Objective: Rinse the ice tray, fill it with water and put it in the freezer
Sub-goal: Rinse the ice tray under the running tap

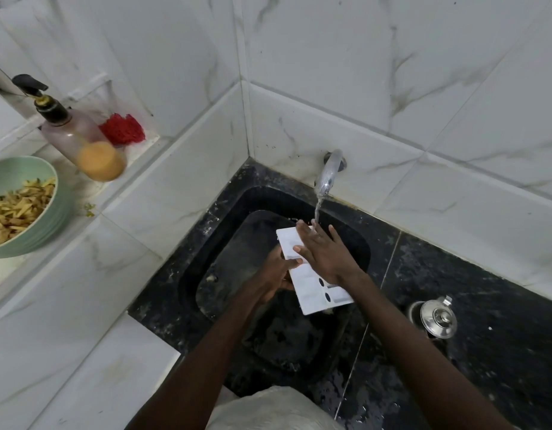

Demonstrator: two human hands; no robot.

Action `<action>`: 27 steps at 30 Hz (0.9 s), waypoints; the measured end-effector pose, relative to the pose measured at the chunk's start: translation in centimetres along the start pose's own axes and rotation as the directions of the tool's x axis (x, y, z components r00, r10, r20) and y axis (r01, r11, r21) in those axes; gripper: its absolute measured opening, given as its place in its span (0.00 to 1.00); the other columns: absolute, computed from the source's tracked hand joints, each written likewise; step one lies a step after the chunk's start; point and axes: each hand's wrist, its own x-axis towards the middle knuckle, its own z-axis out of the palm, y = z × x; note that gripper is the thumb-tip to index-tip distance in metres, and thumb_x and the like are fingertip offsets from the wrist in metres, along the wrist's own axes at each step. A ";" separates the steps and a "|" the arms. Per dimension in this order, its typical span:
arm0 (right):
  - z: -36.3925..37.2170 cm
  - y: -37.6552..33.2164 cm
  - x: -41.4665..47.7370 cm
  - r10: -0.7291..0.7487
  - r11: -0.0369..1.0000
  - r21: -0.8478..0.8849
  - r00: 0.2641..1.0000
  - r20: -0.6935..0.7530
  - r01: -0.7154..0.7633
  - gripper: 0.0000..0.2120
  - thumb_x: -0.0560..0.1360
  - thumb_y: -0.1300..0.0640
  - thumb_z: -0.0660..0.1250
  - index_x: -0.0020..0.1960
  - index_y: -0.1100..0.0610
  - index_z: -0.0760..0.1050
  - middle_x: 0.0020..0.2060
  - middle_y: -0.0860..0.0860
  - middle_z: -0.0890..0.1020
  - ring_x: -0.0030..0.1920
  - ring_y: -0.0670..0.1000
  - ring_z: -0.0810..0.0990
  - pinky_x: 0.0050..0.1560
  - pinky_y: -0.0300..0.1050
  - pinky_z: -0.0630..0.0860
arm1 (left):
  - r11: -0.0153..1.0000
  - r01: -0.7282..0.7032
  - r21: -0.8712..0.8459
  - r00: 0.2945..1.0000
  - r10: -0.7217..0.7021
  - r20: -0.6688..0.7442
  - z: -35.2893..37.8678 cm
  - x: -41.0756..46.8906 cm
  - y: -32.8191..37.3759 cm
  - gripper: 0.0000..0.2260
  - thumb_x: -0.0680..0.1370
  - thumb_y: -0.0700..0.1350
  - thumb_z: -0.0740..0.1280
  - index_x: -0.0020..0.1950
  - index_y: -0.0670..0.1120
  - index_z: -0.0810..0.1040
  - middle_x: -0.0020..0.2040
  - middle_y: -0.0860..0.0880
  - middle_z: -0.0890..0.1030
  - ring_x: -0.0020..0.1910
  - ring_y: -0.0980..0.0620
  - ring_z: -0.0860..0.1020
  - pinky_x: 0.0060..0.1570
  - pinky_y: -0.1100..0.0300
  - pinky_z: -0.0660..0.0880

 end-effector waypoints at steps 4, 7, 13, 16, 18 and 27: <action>-0.7 -0.4 0.9 0.063 0.997 0.050 0.998 -0.008 -0.063 0.34 0.84 0.35 0.40 0.84 0.51 0.38 0.83 0.49 0.46 0.83 0.50 0.41 0.82 0.58 0.40 | 0.999 -0.042 0.006 0.999 0.042 0.034 0.3 0.1 0.4 0.19 0.81 0.41 0.70 0.71 0.48 0.73 0.60 0.45 0.85 0.53 0.44 0.86 0.37 0.53 0.83; -0.6 -1.2 -0.9 0.008 0.998 0.065 1.000 -0.024 -0.006 0.35 0.83 0.34 0.38 0.84 0.50 0.39 0.83 0.46 0.44 0.83 0.49 0.40 0.82 0.58 0.42 | 0.993 -0.104 -0.058 0.994 0.102 -0.030 -0.1 0.3 1.0 0.22 0.77 0.41 0.73 0.71 0.45 0.75 0.58 0.44 0.86 0.52 0.43 0.86 0.37 0.56 0.82; 0.7 -0.9 -3.4 -0.031 1.000 0.001 0.999 -0.012 0.031 0.35 0.84 0.34 0.39 0.84 0.50 0.40 0.83 0.44 0.43 0.82 0.48 0.39 0.82 0.57 0.41 | 0.989 -0.113 -0.098 0.986 0.099 -0.132 -0.4 0.8 0.3 0.24 0.79 0.37 0.71 0.74 0.45 0.72 0.63 0.42 0.83 0.54 0.45 0.86 0.39 0.55 0.83; -0.1 -0.6 -1.3 0.017 0.999 0.034 1.000 -0.020 -0.017 0.35 0.84 0.34 0.40 0.84 0.51 0.37 0.83 0.48 0.45 0.83 0.50 0.40 0.82 0.60 0.43 | 0.995 -0.091 -0.043 0.995 0.089 -0.044 1.3 0.2 -0.2 0.21 0.80 0.43 0.72 0.73 0.50 0.73 0.62 0.47 0.84 0.54 0.47 0.86 0.39 0.54 0.83; -0.8 -0.6 0.0 0.041 0.998 0.037 0.999 0.005 -0.041 0.35 0.83 0.34 0.39 0.84 0.50 0.37 0.83 0.48 0.45 0.83 0.50 0.40 0.82 0.61 0.42 | 0.997 -0.074 -0.021 0.997 0.073 -0.029 2.2 0.0 -0.4 0.18 0.83 0.44 0.68 0.72 0.51 0.73 0.61 0.47 0.84 0.54 0.47 0.86 0.39 0.52 0.83; 0.7 -2.3 -3.8 -0.085 0.995 0.046 0.995 -0.051 0.087 0.33 0.85 0.34 0.42 0.84 0.49 0.44 0.83 0.42 0.44 0.82 0.45 0.38 0.81 0.55 0.39 | 0.983 -0.141 -0.115 0.967 0.111 -0.229 -1.0 1.4 0.2 0.22 0.80 0.35 0.68 0.74 0.45 0.73 0.64 0.44 0.84 0.60 0.42 0.84 0.54 0.42 0.83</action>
